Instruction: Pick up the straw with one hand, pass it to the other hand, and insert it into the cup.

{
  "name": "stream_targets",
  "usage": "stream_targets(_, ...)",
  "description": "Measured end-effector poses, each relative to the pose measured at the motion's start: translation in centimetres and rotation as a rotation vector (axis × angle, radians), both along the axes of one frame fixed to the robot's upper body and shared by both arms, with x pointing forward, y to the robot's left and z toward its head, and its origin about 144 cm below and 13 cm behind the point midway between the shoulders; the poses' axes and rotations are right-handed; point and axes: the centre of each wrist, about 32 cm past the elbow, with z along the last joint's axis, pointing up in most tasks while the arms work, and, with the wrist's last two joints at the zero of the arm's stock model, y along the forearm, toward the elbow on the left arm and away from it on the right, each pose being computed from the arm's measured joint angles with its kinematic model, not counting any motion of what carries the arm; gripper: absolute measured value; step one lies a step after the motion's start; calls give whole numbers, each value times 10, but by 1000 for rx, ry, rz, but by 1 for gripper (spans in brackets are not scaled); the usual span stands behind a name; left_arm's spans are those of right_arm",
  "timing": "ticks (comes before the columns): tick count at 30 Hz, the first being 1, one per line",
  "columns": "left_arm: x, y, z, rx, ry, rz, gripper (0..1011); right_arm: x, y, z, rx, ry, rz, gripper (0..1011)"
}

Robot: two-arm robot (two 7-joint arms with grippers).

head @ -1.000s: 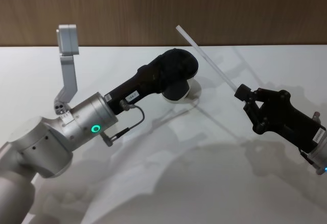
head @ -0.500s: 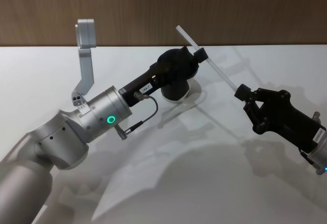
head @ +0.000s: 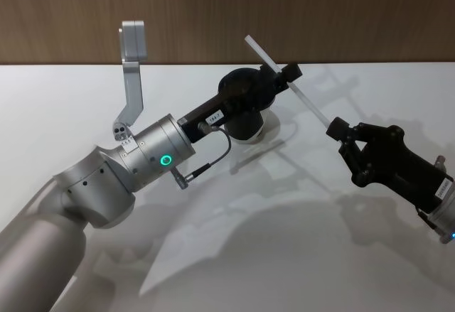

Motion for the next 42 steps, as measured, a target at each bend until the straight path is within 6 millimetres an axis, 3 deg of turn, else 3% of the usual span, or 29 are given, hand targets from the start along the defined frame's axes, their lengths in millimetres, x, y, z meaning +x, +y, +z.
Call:
stream_targets(8, 2, -3, 1, -14, -4, -19, 906, 0, 0, 0, 0, 0, 0, 17)
stream_targets(17, 3, -5, 1, -22, -5, -29, 648, 0, 0, 0, 0, 0, 0, 17)
stream_targets(31, 4, -6, 2, -27, -6, -35, 158, 0, 0, 0, 0, 0, 0, 18)
stream_targets(42, 4, -6, 2, -29, -7, -38, 46, 0, 0, 0, 0, 0, 0, 17)
